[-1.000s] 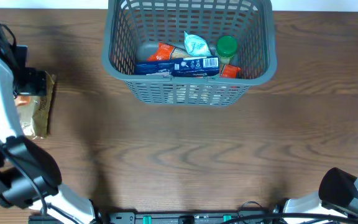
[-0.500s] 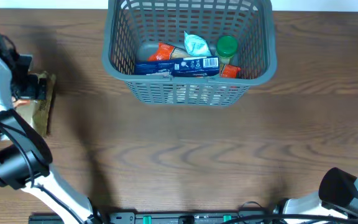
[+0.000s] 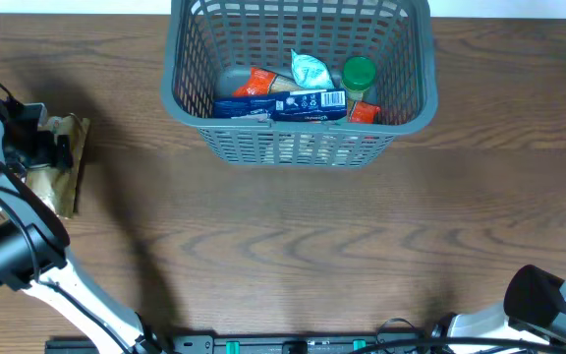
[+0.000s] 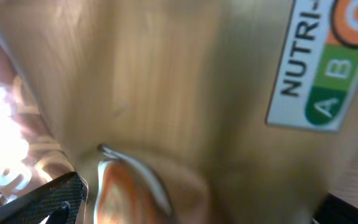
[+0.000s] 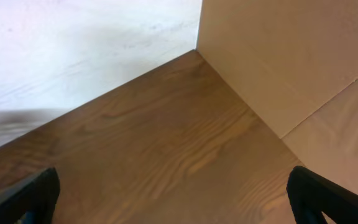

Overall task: Pack container
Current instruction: 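Move left gripper to the Nescafé coffee pouch and grasp it, then lift the Nescafé coffee pouch with the left gripper and carry it toward the basket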

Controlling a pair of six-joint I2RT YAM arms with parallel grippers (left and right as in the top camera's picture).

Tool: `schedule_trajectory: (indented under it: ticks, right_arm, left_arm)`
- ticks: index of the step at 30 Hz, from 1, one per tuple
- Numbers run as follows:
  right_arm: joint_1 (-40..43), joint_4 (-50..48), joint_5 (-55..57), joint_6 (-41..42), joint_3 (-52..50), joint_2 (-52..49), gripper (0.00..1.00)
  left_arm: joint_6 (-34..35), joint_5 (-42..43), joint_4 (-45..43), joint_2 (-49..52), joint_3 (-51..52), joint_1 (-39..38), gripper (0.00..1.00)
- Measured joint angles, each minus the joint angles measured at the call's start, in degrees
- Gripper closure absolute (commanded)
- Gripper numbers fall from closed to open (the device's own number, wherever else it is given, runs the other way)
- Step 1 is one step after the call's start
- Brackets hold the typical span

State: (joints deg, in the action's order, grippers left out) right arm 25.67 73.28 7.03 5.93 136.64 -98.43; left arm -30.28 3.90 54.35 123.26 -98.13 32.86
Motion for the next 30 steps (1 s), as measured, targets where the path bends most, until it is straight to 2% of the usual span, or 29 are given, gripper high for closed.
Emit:
schedule_trajectory:
  ticks: [20, 22, 23, 24, 25, 30]
  right_arm:
    - [0.0, 0.0, 0.0, 0.0, 0.0, 0.0, 0.01]
    - [0.0, 0.0, 0.0, 0.0, 0.0, 0.0, 0.01]
    - [0.0, 0.0, 0.0, 0.0, 0.0, 0.0, 0.01]
    - [0.0, 0.0, 0.0, 0.0, 0.0, 0.0, 0.01]
    - [0.0, 0.0, 0.0, 0.0, 0.0, 0.0, 0.01]
    - [0.0, 0.0, 0.0, 0.0, 0.0, 0.0, 0.01]
  left_arm:
    - [0.0, -0.4, -1.2, 3.6, -0.3, -0.1, 0.02]
    - [0.2, -0.3, -1.3, 3.6, -0.3, -0.1, 0.16]
    - [0.2, -0.3, -1.4, 3.6, -0.3, -0.1, 0.53]
    - [0.2, -0.1, -1.4, 3.6, -0.3, -0.1, 0.71]
    - [0.3, 0.0, -1.4, 3.6, -0.2, -0.1, 0.94]
    - [0.2, 0.2, -1.2, 2.8, -0.5, 0.1, 0.94]
